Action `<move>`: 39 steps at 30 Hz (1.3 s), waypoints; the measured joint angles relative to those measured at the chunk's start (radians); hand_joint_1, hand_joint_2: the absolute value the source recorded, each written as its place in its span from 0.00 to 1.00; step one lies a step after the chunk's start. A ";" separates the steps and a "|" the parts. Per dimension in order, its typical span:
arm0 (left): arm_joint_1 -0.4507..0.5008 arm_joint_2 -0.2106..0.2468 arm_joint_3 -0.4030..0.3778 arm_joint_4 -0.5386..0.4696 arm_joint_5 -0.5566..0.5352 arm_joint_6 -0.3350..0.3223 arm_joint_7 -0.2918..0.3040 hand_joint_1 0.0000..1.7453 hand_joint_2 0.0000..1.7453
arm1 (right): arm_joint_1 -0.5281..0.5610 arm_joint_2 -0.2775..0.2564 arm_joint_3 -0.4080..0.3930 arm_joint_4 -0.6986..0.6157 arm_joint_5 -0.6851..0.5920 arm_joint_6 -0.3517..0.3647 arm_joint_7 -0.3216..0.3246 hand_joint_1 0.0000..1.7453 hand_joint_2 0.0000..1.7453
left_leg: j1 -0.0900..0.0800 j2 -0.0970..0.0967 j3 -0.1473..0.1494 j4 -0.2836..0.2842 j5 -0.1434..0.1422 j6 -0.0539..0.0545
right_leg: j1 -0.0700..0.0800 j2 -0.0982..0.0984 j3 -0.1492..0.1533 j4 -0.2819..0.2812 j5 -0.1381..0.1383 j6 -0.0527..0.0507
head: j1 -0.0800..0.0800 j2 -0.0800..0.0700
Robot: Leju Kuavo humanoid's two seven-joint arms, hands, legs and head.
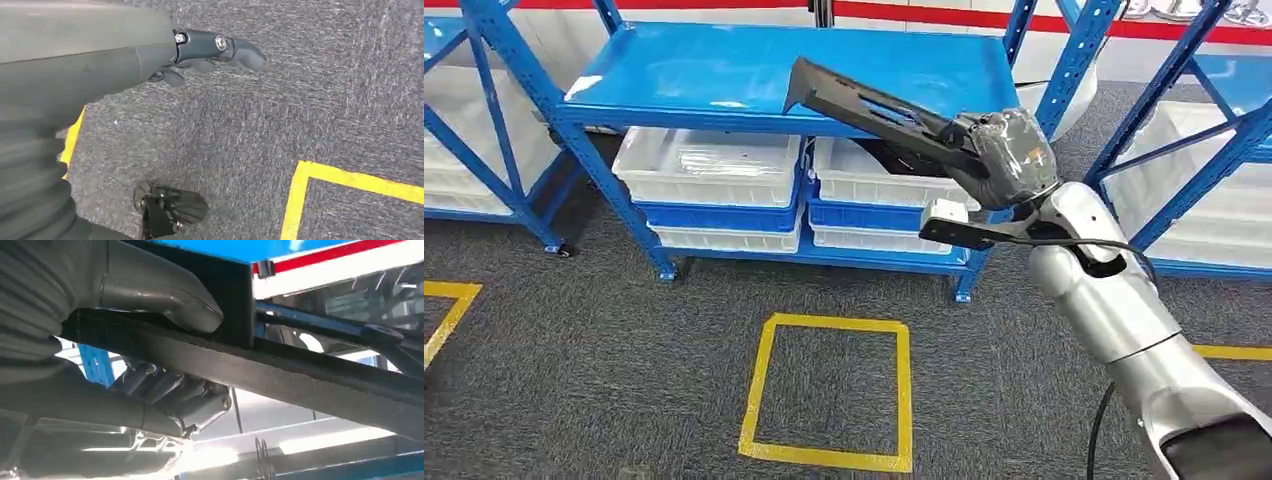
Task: Take the parts from the cabinet and place them on the table.
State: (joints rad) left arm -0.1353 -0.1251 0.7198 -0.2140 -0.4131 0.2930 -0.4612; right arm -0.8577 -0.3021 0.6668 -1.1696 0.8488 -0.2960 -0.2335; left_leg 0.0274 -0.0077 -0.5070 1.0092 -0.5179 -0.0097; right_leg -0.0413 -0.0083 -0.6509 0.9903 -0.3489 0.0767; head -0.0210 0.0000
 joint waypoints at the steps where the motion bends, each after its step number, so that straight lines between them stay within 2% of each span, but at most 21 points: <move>1: 0.001 0.000 0.000 0.000 0.000 0.000 0.000 0.00 1.00 | 0.006 -0.004 0.000 -0.001 0.002 0.002 0.000 1.00 1.00 | -0.008 0.001 -0.008 -0.005 0.012 0.017 | 0.004 0.000 -0.002 -0.009 0.012 0.012 | 0.000 0.000; 3: 0.001 -0.005 0.000 0.000 -0.003 0.000 0.000 0.00 1.00 | 0.011 -0.012 -0.001 -0.006 0.002 0.006 0.000 1.00 1.00 | -0.008 0.009 -0.032 -0.012 0.043 0.053 | -0.003 -0.001 -0.035 0.034 -0.050 -0.007 | 0.000 0.000; 5: 0.001 -0.004 0.000 0.000 -0.004 0.000 0.000 0.00 1.00 | 0.019 -0.022 -0.003 -0.015 0.003 0.008 0.003 1.00 1.00 | -0.016 0.009 -0.068 -0.012 0.072 0.069 | 0.000 0.001 -0.083 0.186 -0.165 -0.031 | 0.011 0.000; 6: 0.001 -0.004 0.000 0.000 -0.004 0.000 0.000 0.00 1.00 | 0.023 -0.026 -0.007 -0.017 0.003 0.010 0.003 1.00 1.00 | -0.021 0.009 -0.087 -0.011 0.087 0.073 | 0.002 0.002 -0.102 0.268 -0.199 -0.031 | 0.010 0.000; 8: 0.001 -0.005 0.000 0.000 -0.006 -0.001 0.000 0.00 1.00 | 0.029 -0.032 -0.010 -0.019 0.004 0.013 0.003 1.00 1.00 | -0.032 0.009 -0.122 -0.010 0.114 0.077 | 0.013 0.004 -0.091 0.338 -0.187 -0.015 | 0.012 0.000; 10: 0.001 -0.006 0.000 0.000 -0.006 -0.002 0.000 0.00 1.00 | 0.032 -0.034 -0.013 -0.027 0.005 0.014 0.008 1.00 1.00 | -0.042 0.009 -0.155 -0.009 0.141 0.078 | 0.026 0.004 -0.004 0.256 -0.135 -0.009 | 0.013 0.000; 11: 0.001 -0.006 0.000 0.000 -0.006 -0.002 0.000 0.00 1.00 | 0.032 -0.034 -0.014 -0.034 0.008 0.015 0.011 1.00 1.00 | -0.045 0.009 -0.168 -0.009 0.154 0.077 | 0.032 0.004 0.065 0.169 -0.129 -0.020 | 0.012 0.000; 13: 0.000 -0.008 0.000 0.000 -0.006 -0.003 0.000 0.00 1.00 | 0.031 -0.033 -0.020 -0.051 0.010 0.017 0.017 1.00 1.00 | -0.051 0.011 -0.182 -0.008 0.176 0.069 | 0.051 0.003 0.192 -0.022 -0.189 -0.053 | 0.011 0.000; 16: 0.003 -0.008 0.000 0.000 -0.006 -0.003 -0.001 0.00 1.00 | 0.032 -0.037 -0.023 -0.057 0.013 0.027 0.019 1.00 1.00 | -0.045 0.010 -0.185 -0.019 0.208 0.057 | 0.054 0.005 0.161 -0.014 -0.164 -0.064 | 0.009 0.000; 17: 0.006 -0.005 0.000 0.000 -0.006 -0.003 -0.001 0.00 1.00 | 0.034 -0.037 -0.022 -0.057 0.013 0.029 0.020 1.00 1.00 | -0.042 0.008 -0.196 -0.016 0.201 0.050 | 0.023 0.001 0.157 -0.022 -0.148 -0.077 | 0.010 0.000; 19: 0.009 -0.007 0.000 0.000 -0.006 -0.003 -0.001 0.00 1.00 | 0.034 -0.036 -0.023 -0.061 0.013 0.030 0.021 1.00 1.00 | -0.037 0.003 -0.229 0.066 0.082 0.035 | 0.026 -0.004 0.140 -0.020 -0.121 -0.096 | 0.002 0.000; 21: 0.008 -0.006 0.000 0.000 -0.006 -0.003 -0.001 0.00 1.00 | 0.034 -0.034 -0.022 -0.063 0.013 0.030 0.021 1.00 1.00 | -0.023 0.004 -0.273 0.227 -0.015 0.019 | 0.025 -0.004 0.110 -0.019 -0.098 -0.091 | 0.001 0.000; 23: 0.009 -0.005 0.000 0.000 -0.006 -0.003 -0.001 0.00 1.00 | 0.039 -0.034 -0.022 -0.063 0.013 0.030 0.021 1.00 1.00 | -0.008 0.005 -0.274 0.315 -0.012 0.004 | 0.019 -0.004 0.081 -0.016 -0.078 -0.080 | 0.002 0.000; 26: 0.008 -0.004 0.000 0.000 -0.006 -0.006 -0.003 0.00 1.00 | 0.043 -0.038 -0.023 -0.063 0.012 0.030 0.021 1.00 1.00 | 0.012 0.006 -0.133 0.158 0.069 -0.020 | 0.002 -0.004 0.044 -0.001 -0.059 -0.057 | 0.000 0.000; 27: 0.008 -0.004 0.000 0.000 -0.006 -0.006 -0.003 0.00 1.00 | 0.043 -0.038 -0.024 -0.064 0.012 0.029 0.021 1.00 1.00 | 0.020 0.004 -0.071 0.070 0.055 -0.027 | 0.002 -0.005 0.036 0.007 -0.057 -0.052 | 0.000 0.000; 28: 0.007 -0.005 0.000 0.000 -0.006 -0.007 -0.003 0.00 1.00 | 0.043 -0.040 -0.027 -0.066 0.012 0.029 0.021 1.00 1.00 | 0.006 -0.005 -0.041 0.019 0.035 -0.023 | 0.006 -0.006 0.024 0.013 -0.051 -0.044 | -0.002 0.000; 32: 0.008 -0.005 0.000 0.000 -0.004 -0.009 -0.003 0.00 1.00 | 0.051 -0.046 -0.032 -0.067 0.014 0.029 0.021 1.00 1.00 | -0.009 -0.006 -0.059 0.003 0.049 0.010 | 0.015 -0.007 0.013 0.000 -0.021 0.003 | 0.001 0.000; 34: 0.007 -0.004 0.000 0.000 -0.004 -0.012 -0.006 0.00 1.00 | 0.050 -0.050 -0.037 -0.067 0.018 0.031 0.021 1.00 1.00 | -0.008 -0.001 -0.076 0.000 0.071 0.046 | 0.006 -0.005 -0.029 0.078 -0.104 -0.020 | 0.007 0.000; 36: 0.007 -0.004 0.001 0.000 -0.004 -0.020 -0.008 0.00 1.00 | 0.051 -0.055 -0.039 -0.067 0.018 0.032 0.021 1.00 1.00 | -0.013 0.002 -0.099 0.000 0.088 0.063 | 0.006 -0.003 -0.080 0.247 -0.194 -0.030 | 0.013 0.000; 37: 0.007 -0.004 0.001 0.000 -0.004 -0.021 -0.009 0.00 1.00 | 0.054 -0.058 -0.039 -0.067 0.019 0.032 0.021 1.00 1.00 | -0.017 0.002 -0.109 0.000 0.096 0.066 | 0.009 0.000 -0.093 0.312 -0.215 -0.026 | 0.013 0.000; 39: 0.008 -0.005 0.001 0.000 -0.004 -0.021 -0.008 0.00 1.00 | 0.059 -0.064 -0.040 -0.067 0.019 0.032 0.021 1.00 1.00 | -0.023 0.003 -0.129 0.000 0.114 0.067 | 0.015 0.004 -0.062 0.324 -0.194 -0.011 | 0.014 0.000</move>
State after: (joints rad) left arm -0.1277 -0.1297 0.7206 -0.2144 -0.4170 0.2720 -0.4696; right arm -0.7991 -0.3658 0.6271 -1.2364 0.8679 -0.2636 -0.2125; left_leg 0.0043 -0.0048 -0.6361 1.0096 -0.4035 0.0568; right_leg -0.0262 -0.0046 -0.7127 1.3141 -0.5428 0.0658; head -0.0073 0.0000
